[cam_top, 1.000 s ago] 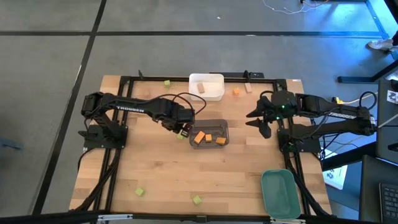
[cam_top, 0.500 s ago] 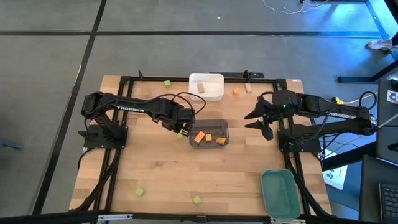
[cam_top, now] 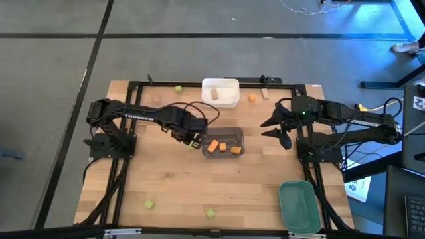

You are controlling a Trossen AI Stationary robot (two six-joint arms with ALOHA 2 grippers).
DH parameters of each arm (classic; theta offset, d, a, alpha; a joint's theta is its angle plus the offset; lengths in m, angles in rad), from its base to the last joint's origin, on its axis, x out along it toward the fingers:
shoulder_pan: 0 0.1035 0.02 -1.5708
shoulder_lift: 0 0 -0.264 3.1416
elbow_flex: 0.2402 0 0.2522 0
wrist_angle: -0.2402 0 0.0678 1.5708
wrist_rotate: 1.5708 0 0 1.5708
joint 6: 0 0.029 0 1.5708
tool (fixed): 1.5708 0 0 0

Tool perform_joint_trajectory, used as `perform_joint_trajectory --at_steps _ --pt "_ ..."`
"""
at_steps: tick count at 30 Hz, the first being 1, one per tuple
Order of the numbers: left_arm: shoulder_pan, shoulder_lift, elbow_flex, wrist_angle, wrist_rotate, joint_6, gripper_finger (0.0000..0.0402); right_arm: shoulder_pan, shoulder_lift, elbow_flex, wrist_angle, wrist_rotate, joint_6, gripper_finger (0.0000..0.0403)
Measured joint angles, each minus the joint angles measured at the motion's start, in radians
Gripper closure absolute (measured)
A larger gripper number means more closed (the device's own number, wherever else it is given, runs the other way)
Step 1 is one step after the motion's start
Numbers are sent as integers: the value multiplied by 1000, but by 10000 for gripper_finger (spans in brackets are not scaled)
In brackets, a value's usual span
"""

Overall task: Sort & place blocks by color
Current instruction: Put the green block into the green bin

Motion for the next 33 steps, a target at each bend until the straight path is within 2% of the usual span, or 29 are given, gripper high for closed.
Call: perform_joint_trajectory --at_steps 5,9,15,22,26,30,33 --pt "-80 0 -1 -33 -28 -35 319 0 0 0 0 0 0 222" --pt "-96 0 -1 -25 -45 -79 319 0 0 0 -1 0 -1 222" --pt "-96 0 -1 -45 3 -53 319 0 0 0 -1 0 0 222" --pt "-133 0 -1 -60 43 -149 315 0 0 0 -1 0 -1 222" --pt "-158 0 -1 -81 53 -164 281 0 0 0 -1 0 0 222" --pt "-201 0 -1 -108 77 -156 221 0 0 0 -1 0 -1 222" --pt "-241 0 -1 -142 79 -67 176 0 0 0 -1 0 -1 222"
